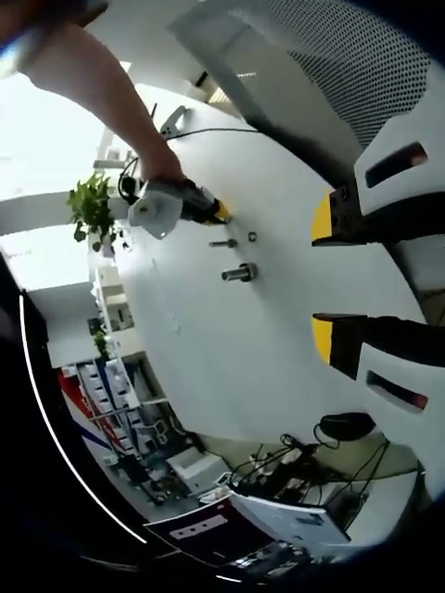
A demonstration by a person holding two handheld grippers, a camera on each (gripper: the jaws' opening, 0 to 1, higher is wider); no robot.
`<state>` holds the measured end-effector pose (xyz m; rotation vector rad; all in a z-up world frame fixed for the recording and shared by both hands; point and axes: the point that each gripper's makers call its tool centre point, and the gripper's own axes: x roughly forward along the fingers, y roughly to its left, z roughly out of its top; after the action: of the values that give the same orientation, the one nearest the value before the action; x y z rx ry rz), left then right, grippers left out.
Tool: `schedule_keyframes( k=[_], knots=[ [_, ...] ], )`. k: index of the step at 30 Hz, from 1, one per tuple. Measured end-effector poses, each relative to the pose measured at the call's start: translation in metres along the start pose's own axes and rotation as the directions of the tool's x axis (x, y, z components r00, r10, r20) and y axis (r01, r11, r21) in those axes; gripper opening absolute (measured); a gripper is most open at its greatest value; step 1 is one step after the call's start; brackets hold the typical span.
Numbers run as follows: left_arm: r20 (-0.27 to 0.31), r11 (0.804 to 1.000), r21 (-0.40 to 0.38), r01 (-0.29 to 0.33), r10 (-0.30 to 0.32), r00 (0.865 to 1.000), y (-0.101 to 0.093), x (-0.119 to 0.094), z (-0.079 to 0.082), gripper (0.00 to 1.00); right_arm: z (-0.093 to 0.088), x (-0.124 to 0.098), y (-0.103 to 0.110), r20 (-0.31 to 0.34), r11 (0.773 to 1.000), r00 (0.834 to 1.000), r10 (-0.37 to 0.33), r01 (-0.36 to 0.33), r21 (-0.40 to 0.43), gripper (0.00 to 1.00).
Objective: Place the washer onto the threaded stud by aligning its center hole with the stud, sliding it down to the base, and recovering from edge contact or off-axis alignment until the washer reaches the visible bottom stop.
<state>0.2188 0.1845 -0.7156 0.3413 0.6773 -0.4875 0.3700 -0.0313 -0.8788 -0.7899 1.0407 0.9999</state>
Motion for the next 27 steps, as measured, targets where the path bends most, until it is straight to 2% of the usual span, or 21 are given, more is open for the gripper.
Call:
schedule_keyframes(
  k=[6, 13, 16, 21, 27],
  knots=[
    [0.015, 1.0, -0.003, -0.006, 0.006, 1.0, 0.001, -0.002, 0.002, 0.27, 0.0, 0.0, -0.005, 0.007, 0.998, 1.0, -0.006, 0.006, 0.058, 0.13],
    [0.019, 1.0, -0.004, -0.002, 0.002, 1.0, 0.001, -0.002, 0.003, 0.27, 0.004, -0.013, -0.002, 0.035, 0.995, 0.999, -0.009, 0.005, 0.103, 0.13],
    [0.034, 1.0, -0.012, 0.001, 0.0, 0.999, 0.002, -0.002, 0.006, 0.27, 0.015, -0.022, -0.005, 0.077, 0.99, 0.997, -0.024, 0.012, 0.142, 0.13],
    [0.037, 1.0, -0.013, 0.009, -0.008, 0.999, 0.0, -0.002, 0.006, 0.27, 0.028, -0.035, -0.01, 0.096, 0.995, 0.995, -0.038, 0.029, 0.098, 0.13],
    [0.056, 1.0, -0.025, 0.007, -0.005, 0.998, 0.001, -0.004, 0.009, 0.27, 0.043, -0.049, -0.025, 0.131, 0.989, 0.989, -0.062, 0.043, 0.138, 0.13]
  ],
)
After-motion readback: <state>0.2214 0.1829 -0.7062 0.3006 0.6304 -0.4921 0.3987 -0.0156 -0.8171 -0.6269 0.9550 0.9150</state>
